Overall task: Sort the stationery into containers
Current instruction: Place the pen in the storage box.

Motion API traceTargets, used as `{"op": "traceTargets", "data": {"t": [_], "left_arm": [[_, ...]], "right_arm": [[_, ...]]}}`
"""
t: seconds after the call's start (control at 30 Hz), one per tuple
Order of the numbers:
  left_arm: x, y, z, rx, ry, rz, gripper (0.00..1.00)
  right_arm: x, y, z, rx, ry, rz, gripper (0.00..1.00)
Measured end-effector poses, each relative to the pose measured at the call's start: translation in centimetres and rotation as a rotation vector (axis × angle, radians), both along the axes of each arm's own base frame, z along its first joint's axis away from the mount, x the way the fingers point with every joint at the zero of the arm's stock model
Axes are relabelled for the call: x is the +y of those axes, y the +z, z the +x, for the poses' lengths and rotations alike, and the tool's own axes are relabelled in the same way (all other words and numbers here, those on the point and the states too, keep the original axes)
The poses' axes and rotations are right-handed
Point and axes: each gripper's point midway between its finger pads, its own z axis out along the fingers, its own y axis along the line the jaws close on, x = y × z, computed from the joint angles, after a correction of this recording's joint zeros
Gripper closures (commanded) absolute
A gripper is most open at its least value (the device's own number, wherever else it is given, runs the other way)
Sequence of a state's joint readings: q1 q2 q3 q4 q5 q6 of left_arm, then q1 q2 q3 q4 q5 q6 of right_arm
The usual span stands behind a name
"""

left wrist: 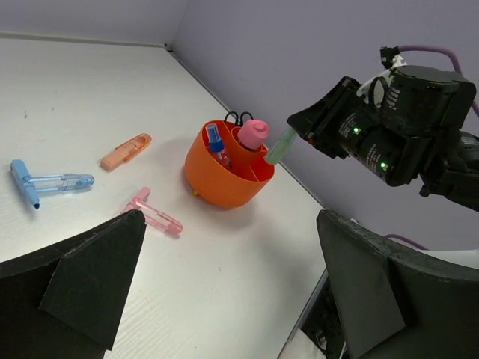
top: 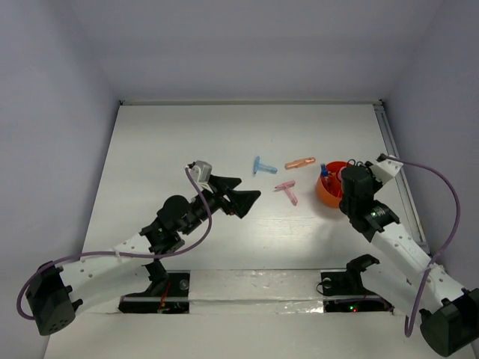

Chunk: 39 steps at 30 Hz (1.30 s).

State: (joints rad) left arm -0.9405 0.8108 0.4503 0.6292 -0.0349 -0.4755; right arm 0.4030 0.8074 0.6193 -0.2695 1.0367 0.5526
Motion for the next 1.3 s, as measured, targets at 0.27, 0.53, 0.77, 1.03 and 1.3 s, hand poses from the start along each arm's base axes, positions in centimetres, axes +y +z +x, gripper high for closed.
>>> {"op": "traceTargets", "data": {"t": [0.27, 0.53, 0.77, 1.03, 1.3], "left_arm": [[-0.3, -0.2, 0.1, 0.001, -0.008, 0.003, 0.01], [-0.3, -0.4, 0.3, 0.007, 0.003, 0.006, 0.01], [-0.2, -0.7, 0.6, 0.015, 0.019, 0.014, 0.01], [-0.1, -0.8, 0.9, 0.023, 0.036, 0.021, 0.01], [0.3, -1.4, 1.1, 0.064, 0.062, 0.027, 0.02]], "right_arm": [[0.8, -1.6, 1.0, 0.032, 0.039, 0.001, 1.00], [1.2, -2.5, 0.6, 0.038, 0.060, 0.035, 0.79], [1.5, -3.2, 0.4, 0.072, 0.087, 0.042, 0.60], [2.1, -3.1, 0.7, 0.110, 0.128, 0.026, 0.43], [4.1, 0.2, 1.4, 0.093, 0.286, 0.021, 0.46]]}}
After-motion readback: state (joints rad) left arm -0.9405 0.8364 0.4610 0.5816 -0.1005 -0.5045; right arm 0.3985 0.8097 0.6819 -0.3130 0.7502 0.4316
